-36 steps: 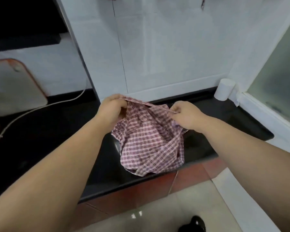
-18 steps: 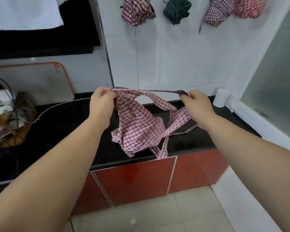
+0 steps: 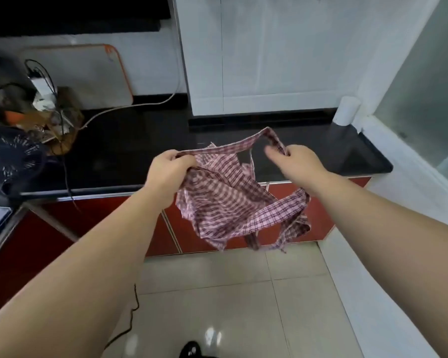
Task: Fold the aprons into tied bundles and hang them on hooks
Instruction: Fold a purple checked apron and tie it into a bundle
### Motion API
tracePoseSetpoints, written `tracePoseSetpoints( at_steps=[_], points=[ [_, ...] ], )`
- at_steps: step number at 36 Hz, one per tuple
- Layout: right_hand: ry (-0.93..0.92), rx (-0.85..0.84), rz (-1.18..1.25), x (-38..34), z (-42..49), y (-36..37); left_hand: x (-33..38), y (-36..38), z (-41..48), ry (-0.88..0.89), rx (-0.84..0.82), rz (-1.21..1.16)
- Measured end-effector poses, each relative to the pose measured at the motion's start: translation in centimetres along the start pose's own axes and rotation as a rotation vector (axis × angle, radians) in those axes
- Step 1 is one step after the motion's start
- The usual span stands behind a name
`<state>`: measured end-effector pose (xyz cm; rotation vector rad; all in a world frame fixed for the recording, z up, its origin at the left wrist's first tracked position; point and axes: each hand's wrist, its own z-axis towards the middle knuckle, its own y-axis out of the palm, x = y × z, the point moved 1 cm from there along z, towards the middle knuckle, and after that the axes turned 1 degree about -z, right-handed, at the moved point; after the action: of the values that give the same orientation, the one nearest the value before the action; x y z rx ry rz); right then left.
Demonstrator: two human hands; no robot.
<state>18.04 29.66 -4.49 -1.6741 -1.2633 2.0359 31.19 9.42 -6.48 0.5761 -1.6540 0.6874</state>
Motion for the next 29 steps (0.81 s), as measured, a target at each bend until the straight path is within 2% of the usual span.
tracePoseSetpoints(
  at_steps=[5,9,11,13,15,17,20,25,29],
  points=[
    [-0.040,-0.168,-0.248,0.1,-0.6,-0.7,-1.0,-3.1,0.9,-0.163,0.116,-0.120],
    [-0.059,-0.208,-0.463,-1.3,-0.7,1.3,-2.3,-4.4,0.9,-0.107,0.143,0.140],
    [-0.056,-0.098,-0.493,-1.7,-0.5,2.0,-2.5,-5.0,1.1,-0.042,0.145,0.282],
    [-0.027,0.079,-0.418,-1.7,0.0,2.0,-2.5,-5.7,1.3,0.018,0.155,0.381],
    [0.061,0.177,-0.221,-1.8,0.2,2.3,-2.6,-6.6,1.7,0.076,0.162,0.486],
    [0.139,0.172,-0.042,-2.3,0.1,2.8,-2.8,-7.0,2.0,0.115,0.155,0.575],
    [0.200,0.126,0.085,-3.1,0.6,3.5,-2.7,-7.1,2.3,0.136,0.135,0.649],
    [0.184,0.190,0.073,-4.4,1.5,3.9,-2.2,-7.7,2.5,0.107,0.037,0.560],
    [0.136,0.182,-0.023,-5.1,1.6,4.9,-2.3,-9.1,2.9,0.067,0.056,0.577]
  ],
)
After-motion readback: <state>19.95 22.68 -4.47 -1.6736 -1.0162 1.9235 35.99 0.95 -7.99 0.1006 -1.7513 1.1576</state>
